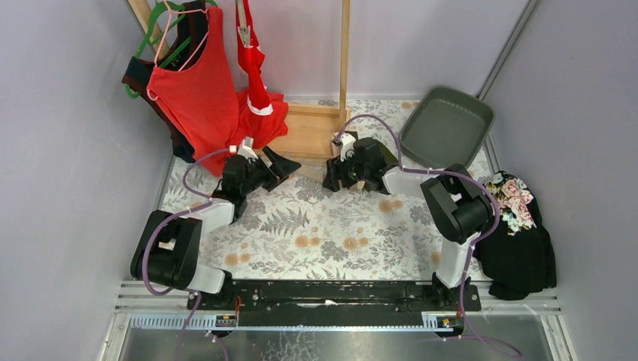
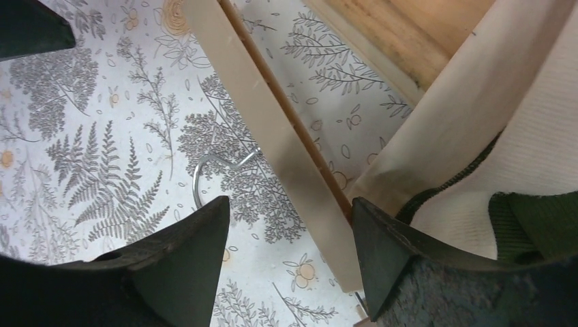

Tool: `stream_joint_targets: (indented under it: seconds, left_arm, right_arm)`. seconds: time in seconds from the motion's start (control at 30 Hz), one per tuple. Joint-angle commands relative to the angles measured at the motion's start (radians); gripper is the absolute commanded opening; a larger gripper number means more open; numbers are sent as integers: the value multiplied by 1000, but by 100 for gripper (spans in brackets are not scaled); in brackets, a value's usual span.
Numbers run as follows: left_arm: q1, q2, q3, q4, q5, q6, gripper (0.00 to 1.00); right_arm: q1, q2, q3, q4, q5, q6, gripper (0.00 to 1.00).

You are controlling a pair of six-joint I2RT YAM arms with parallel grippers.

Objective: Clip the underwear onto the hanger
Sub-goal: Open the clamp at the hanger.

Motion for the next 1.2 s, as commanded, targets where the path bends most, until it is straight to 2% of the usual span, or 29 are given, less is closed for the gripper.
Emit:
stream_joint_targets:
  seconds: [0.0,0.27,0.33,0.4,0.53,0.63,0.73,0.87,1.03,1.17]
  left_arm:
    - [14,-16,36,-22,-8,34,85]
    - [25,-17,42,-31,-2,38,85]
    - [25,-14,53,-35,-8,37,85]
    - [25,-6,75,-41,-9,41,85]
    - [25,20,112,-28,-9,35,85]
    - [25,37,127,-8,-7,23,85]
    - [16,58,136,16,4,10,85]
    - [-17,76,159,11,-7,12,85]
    - [-58,78,216,-53,-40,40,85]
    - [-71,76,251,-85,-63,56,85]
  right_arm:
    - [35,-20,14,13,-63,44,72]
    - [138,-44,-2,24,-129,123,72]
    - [146,-69,-23,32,-106,127,72]
    - [145,-117,-46,40,-6,130,73]
    - [138,-179,31,-134,279,86,74]
    - [136,-179,87,-257,396,79,73]
    - [124,-182,87,-310,445,103,72]
    - [71,-173,41,-289,414,131,72]
    - [-22,-160,-51,-153,269,157,74]
    - [-75,-112,-70,-113,170,178,75]
